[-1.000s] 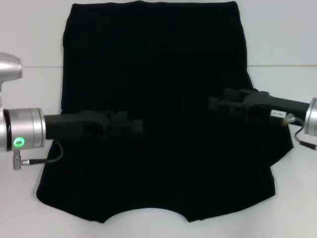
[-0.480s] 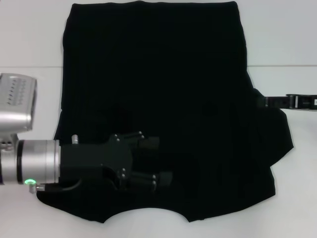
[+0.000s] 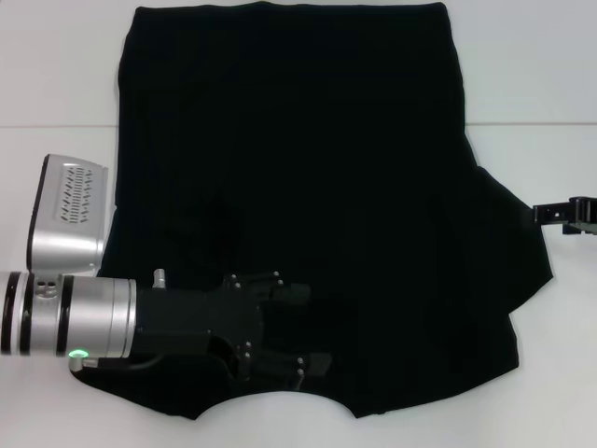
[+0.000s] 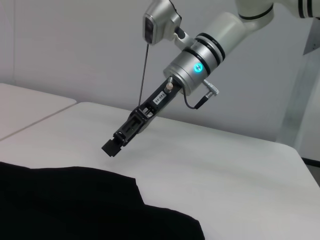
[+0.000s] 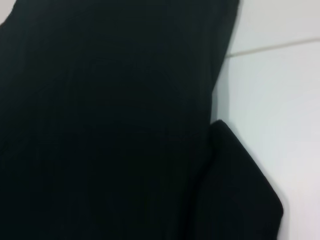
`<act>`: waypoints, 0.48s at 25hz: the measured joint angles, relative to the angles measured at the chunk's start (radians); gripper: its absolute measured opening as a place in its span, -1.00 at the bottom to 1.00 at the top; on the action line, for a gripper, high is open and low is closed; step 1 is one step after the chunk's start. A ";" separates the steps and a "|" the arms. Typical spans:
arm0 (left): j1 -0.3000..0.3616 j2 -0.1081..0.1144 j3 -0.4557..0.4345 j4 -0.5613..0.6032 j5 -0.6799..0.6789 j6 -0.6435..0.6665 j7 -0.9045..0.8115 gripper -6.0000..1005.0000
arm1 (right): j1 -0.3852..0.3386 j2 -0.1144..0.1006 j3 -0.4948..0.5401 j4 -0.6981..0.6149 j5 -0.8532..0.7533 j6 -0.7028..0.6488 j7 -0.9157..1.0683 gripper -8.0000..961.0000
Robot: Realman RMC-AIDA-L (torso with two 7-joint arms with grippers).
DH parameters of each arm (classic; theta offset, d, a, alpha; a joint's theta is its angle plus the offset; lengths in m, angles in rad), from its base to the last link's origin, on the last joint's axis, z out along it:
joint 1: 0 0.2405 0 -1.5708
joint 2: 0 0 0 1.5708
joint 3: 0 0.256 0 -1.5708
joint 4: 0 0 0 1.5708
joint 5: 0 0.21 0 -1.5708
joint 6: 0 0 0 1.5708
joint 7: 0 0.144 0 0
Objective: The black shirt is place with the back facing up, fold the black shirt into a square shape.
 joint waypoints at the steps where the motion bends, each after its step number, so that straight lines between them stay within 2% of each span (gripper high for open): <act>1: 0.000 0.000 0.001 0.000 0.000 -0.001 0.000 0.88 | -0.002 0.000 0.000 0.004 -0.001 0.001 0.001 0.73; 12: 0.000 0.000 0.005 0.002 0.000 -0.001 0.001 0.89 | 0.000 0.005 -0.008 0.078 -0.018 0.034 -0.006 0.72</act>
